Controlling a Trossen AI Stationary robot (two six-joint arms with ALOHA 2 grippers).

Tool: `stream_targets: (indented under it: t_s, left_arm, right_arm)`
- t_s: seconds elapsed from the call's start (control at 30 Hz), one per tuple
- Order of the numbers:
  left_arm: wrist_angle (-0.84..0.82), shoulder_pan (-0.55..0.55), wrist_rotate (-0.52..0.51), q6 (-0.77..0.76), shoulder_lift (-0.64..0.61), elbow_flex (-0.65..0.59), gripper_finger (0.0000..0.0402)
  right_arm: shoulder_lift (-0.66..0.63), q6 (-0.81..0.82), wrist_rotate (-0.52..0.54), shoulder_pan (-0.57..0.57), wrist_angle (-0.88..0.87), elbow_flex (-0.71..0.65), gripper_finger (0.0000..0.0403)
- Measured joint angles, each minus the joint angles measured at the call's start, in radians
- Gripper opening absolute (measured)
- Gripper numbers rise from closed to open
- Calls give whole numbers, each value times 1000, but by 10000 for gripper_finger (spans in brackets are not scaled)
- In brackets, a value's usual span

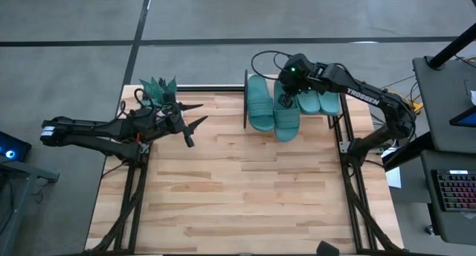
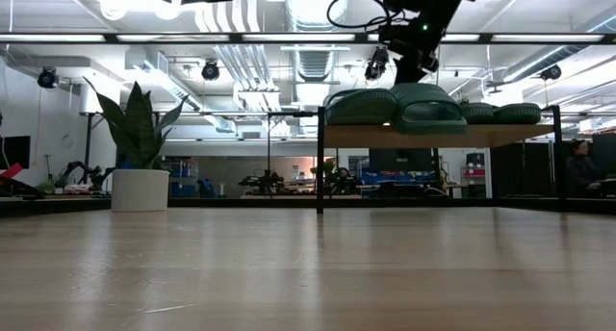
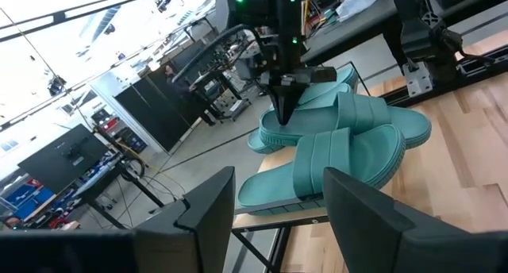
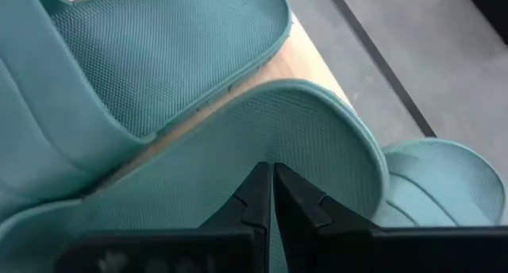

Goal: Pick and place slides into the shelf
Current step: Put the green slipper on the shelf, then return to Home Position

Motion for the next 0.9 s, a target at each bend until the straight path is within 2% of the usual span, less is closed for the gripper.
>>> stream_targets:
  t_s: [0.43, 0.8, 0.9]
  left_arm:
    - [0, 0, 0, 0, 0, -1, 176]
    - [0, 0, 0, 0, 0, -1, 176]
    - [0, 0, 0, -1, 0, -1, 176]
  right_arm:
    - [117, -53, -14, -13, 43, -1, 8]
    - [77, -61, -21, -46, 121, -1, 8]
    - [50, -73, -56, -46, 134, 11, 8]
